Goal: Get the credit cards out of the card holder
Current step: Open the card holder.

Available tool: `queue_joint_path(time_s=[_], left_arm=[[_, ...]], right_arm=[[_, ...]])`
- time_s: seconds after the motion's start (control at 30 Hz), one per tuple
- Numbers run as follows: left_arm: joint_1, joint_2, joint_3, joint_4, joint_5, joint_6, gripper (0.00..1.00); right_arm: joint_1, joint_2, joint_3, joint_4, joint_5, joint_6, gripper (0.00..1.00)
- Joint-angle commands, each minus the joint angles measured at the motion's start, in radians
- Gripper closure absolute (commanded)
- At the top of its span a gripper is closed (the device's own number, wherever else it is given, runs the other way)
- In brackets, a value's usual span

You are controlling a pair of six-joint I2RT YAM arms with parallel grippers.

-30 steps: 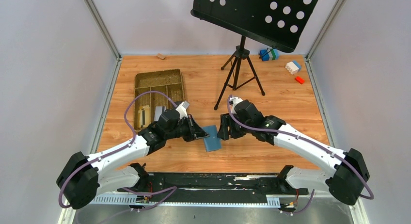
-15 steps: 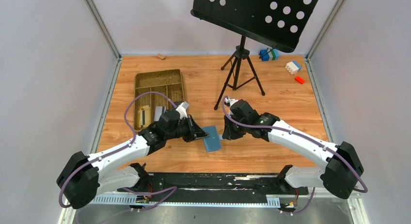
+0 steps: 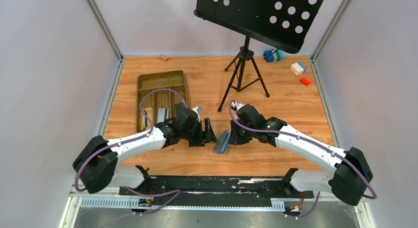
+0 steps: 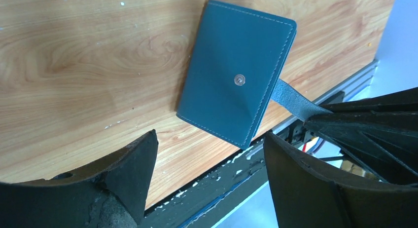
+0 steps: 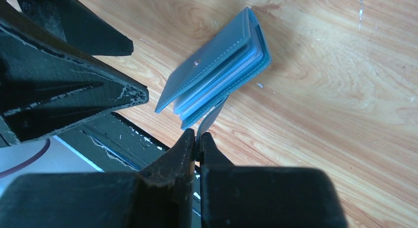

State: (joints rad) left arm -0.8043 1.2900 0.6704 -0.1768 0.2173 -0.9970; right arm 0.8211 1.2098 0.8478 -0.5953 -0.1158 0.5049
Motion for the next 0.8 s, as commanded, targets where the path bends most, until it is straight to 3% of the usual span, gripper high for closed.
queue_joint_path(time_s=[0.0,0.4,0.6,0.77], left_arm=[[-0.038,0.043,0.054,-0.032,-0.017,0.058,0.15],[-0.058,0.084,0.096,-0.003,0.036,0.101,0.14],[-0.064,0.14,0.18,-0.071,0.036,0.182,0.13],[-0.064,0.207,0.237,-0.137,0.01,0.218,0.19]], right_arm=[[-0.002,-0.023,-0.008,0.015,-0.024,0.031,1.0],[-0.002,-0.045,-0.031,0.017,-0.036,0.046,1.0],[-0.003,-0.048,-0.015,0.008,-0.027,0.04,1.0],[-0.002,-0.049,-0.003,-0.014,-0.019,0.032,1.0]])
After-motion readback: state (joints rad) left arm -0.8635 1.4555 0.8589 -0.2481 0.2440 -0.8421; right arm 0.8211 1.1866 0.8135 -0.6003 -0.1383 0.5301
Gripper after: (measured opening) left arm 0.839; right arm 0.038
